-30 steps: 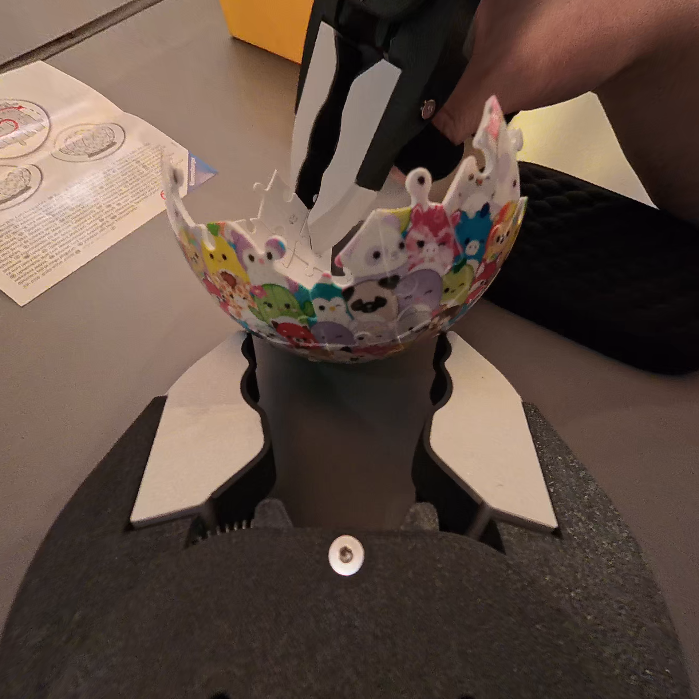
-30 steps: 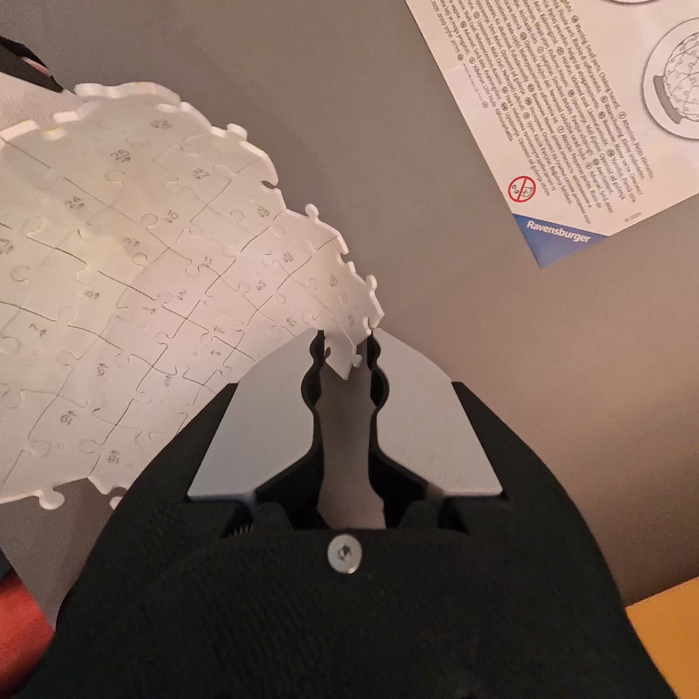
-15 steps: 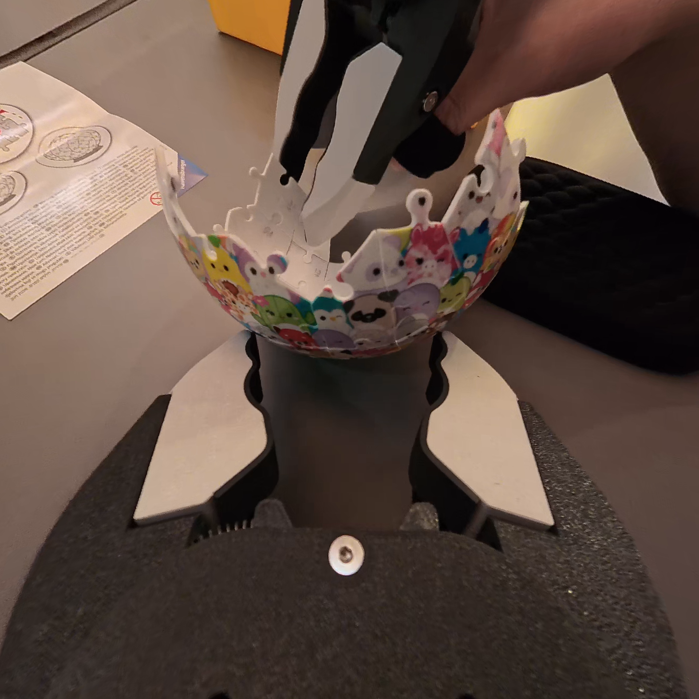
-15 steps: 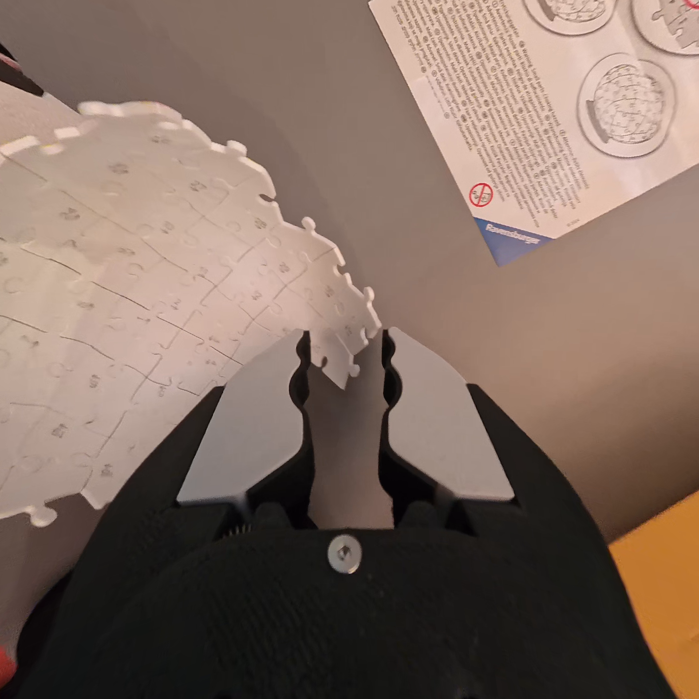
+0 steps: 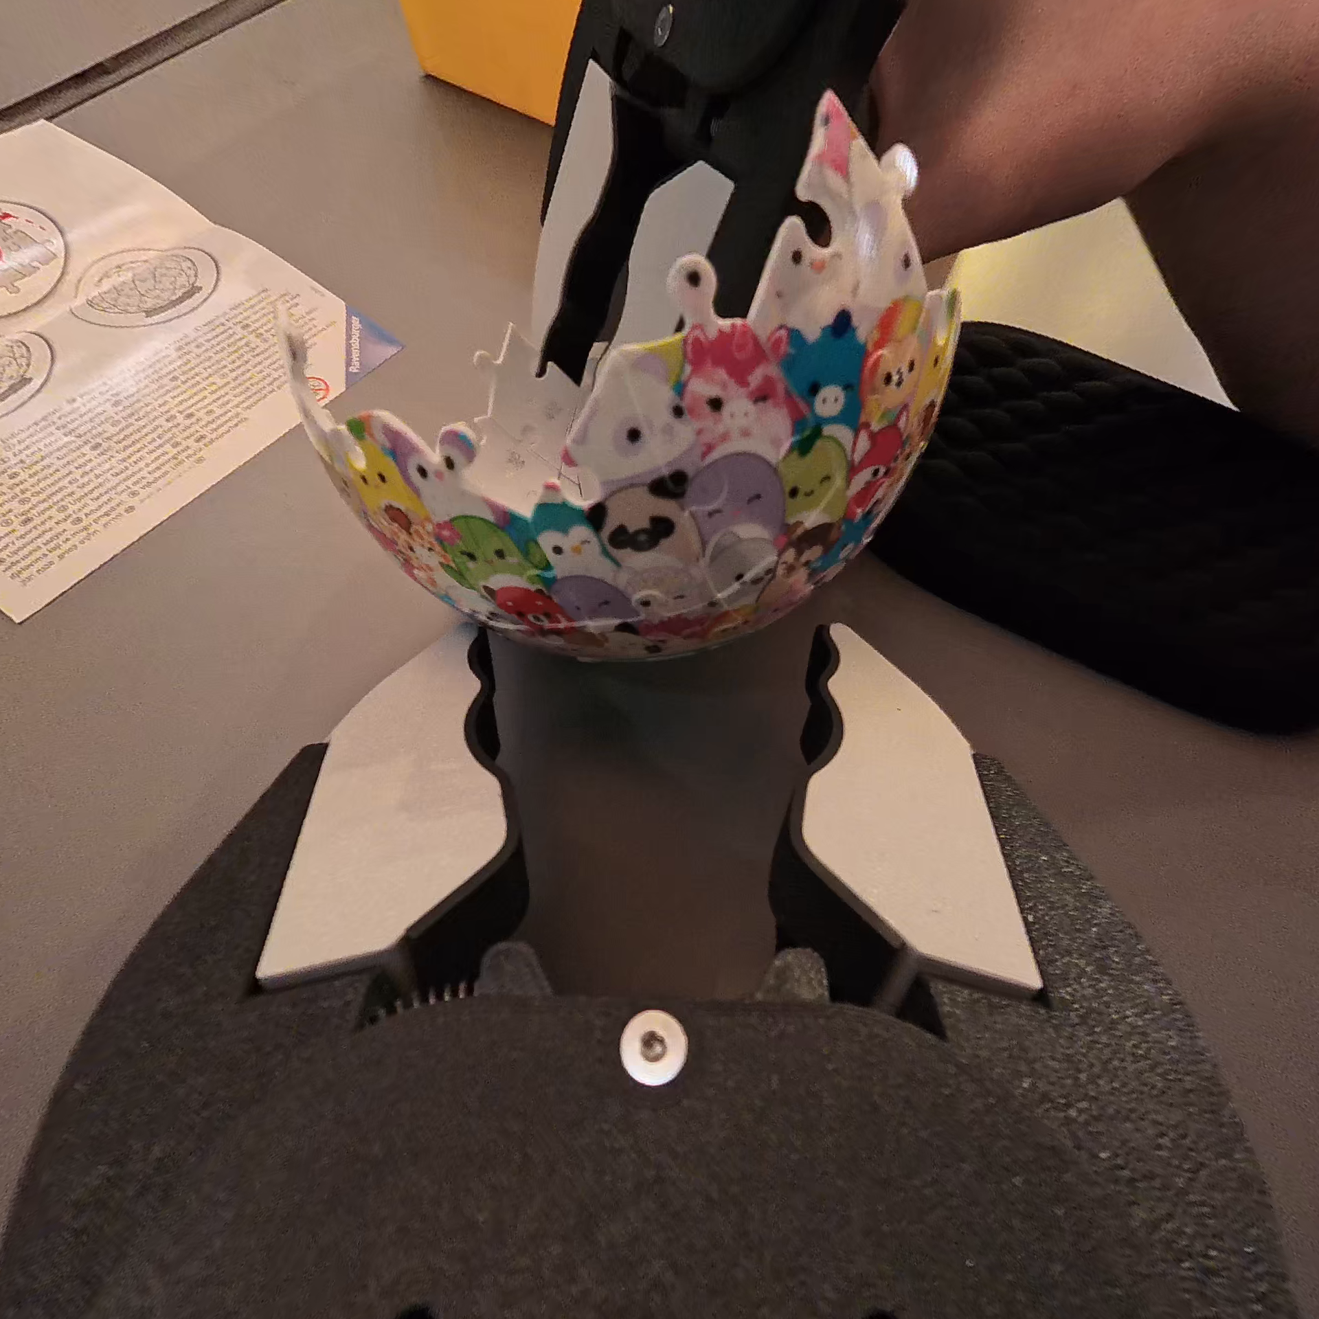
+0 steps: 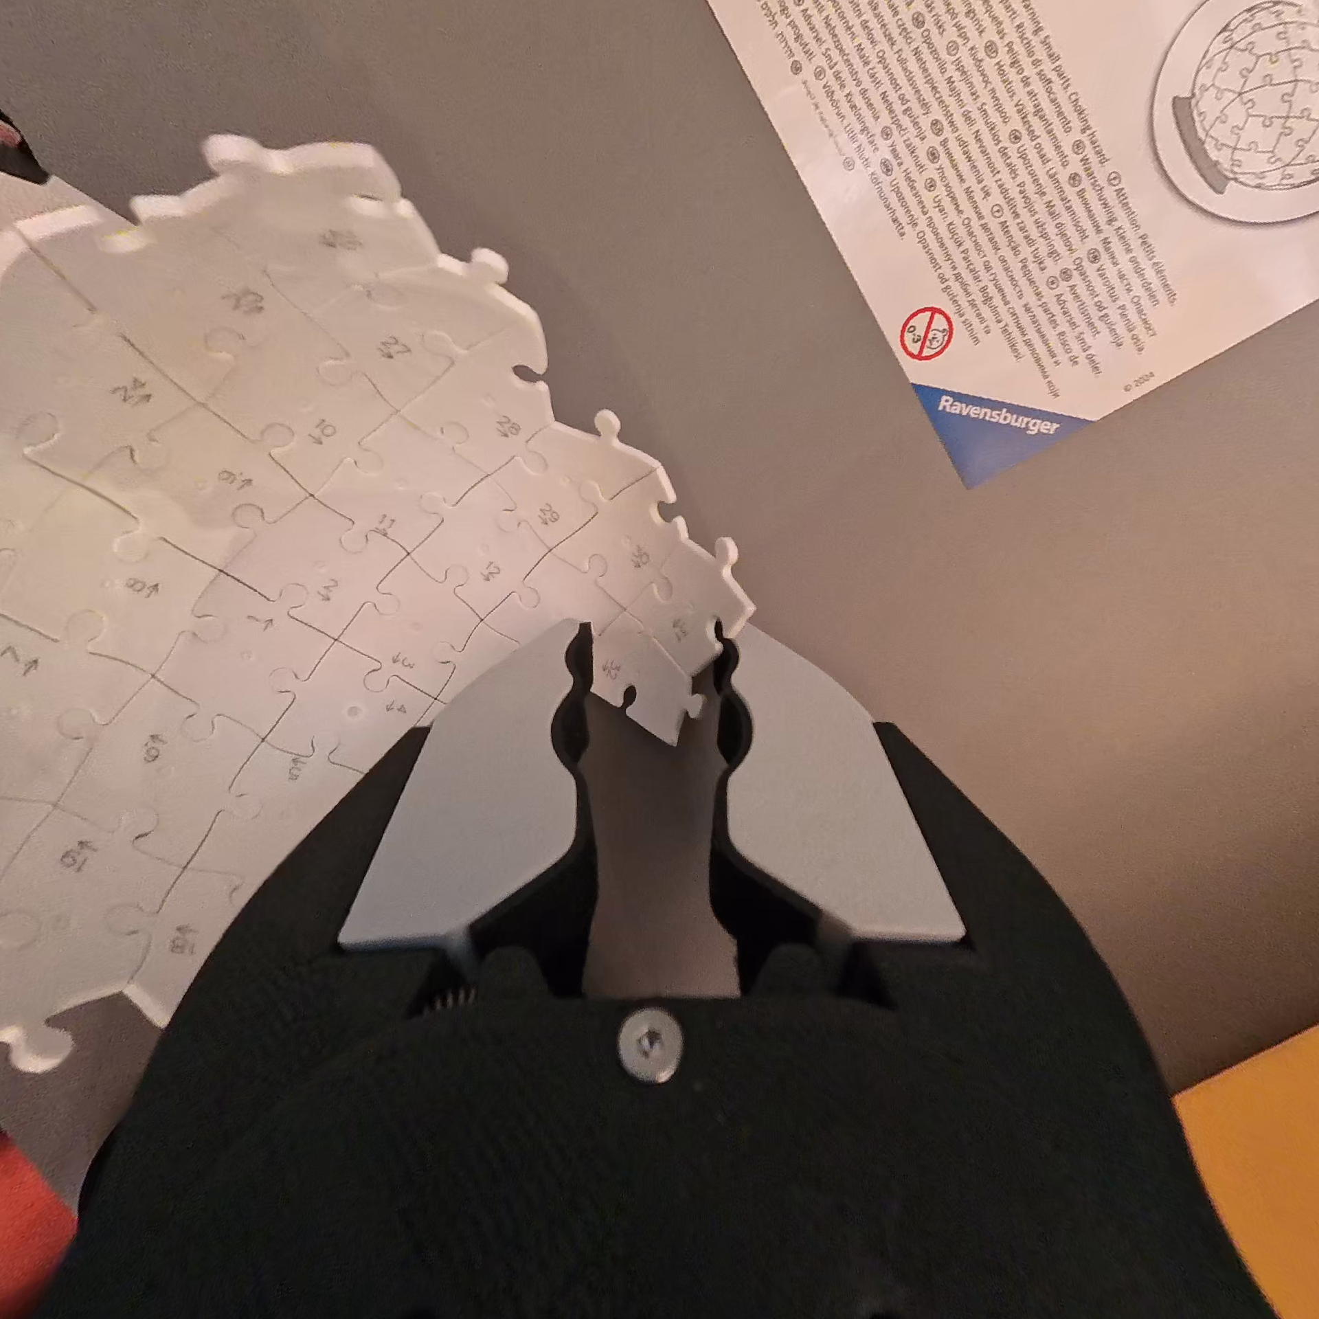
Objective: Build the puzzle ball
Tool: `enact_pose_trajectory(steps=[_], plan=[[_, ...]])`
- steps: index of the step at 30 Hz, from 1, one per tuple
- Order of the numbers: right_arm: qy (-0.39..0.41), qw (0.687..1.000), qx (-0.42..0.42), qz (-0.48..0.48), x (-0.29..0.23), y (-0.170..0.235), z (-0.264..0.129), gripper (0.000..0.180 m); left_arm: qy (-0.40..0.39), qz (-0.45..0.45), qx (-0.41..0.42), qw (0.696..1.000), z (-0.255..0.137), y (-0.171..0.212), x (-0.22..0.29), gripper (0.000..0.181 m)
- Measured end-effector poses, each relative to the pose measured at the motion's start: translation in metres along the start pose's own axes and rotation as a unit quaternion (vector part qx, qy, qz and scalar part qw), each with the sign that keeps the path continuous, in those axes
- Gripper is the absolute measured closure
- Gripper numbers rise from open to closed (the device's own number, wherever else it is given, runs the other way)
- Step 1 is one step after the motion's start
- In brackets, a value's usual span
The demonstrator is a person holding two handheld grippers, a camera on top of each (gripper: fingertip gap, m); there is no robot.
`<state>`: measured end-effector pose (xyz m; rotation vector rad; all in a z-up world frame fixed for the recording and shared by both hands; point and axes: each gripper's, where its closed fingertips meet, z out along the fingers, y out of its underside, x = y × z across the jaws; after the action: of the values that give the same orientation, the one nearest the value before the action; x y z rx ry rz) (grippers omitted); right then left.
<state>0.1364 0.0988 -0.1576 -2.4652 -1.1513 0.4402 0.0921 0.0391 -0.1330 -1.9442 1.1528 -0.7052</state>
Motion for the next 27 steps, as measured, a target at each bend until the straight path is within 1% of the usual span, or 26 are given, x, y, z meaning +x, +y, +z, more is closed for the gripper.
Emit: enact_pose_trajectory(steps=[4,6,8,14,19,21,27], plan=[[-0.005,1.0,-0.012,0.0,0.001,0.0,0.0,0.146,-0.003,-0.002,-0.001,1.0,0.001,-0.001,-0.007,0.097],[-0.004,1.0,-0.026,-0.003,0.001,0.001,0.0,0.146,-0.006,0.006,-0.003,1.0,0.002,-0.002,-0.011,0.093],[-0.003,0.999,-0.038,-0.008,0.001,0.001,0.0,0.146,0.008,0.014,-0.005,1.0,0.004,-0.004,-0.009,0.09],[-0.007,0.998,-0.057,-0.016,0.003,0.0,0.0,0.147,0.007,0.042,-0.008,0.999,0.007,-0.003,-0.015,0.094],[-0.015,0.999,-0.049,-0.017,0.004,0.0,0.0,0.147,0.01,0.047,-0.01,0.999,0.009,-0.003,-0.015,0.092],[-0.023,0.999,-0.044,-0.002,0.005,0.001,-0.001,0.149,0.008,0.049,-0.009,0.999,0.009,-0.004,-0.014,0.093],[-0.012,1.0,-0.013,0.023,0.016,-0.003,-0.008,0.153,0.012,0.046,-0.008,0.999,0.009,-0.004,-0.014,0.093]])
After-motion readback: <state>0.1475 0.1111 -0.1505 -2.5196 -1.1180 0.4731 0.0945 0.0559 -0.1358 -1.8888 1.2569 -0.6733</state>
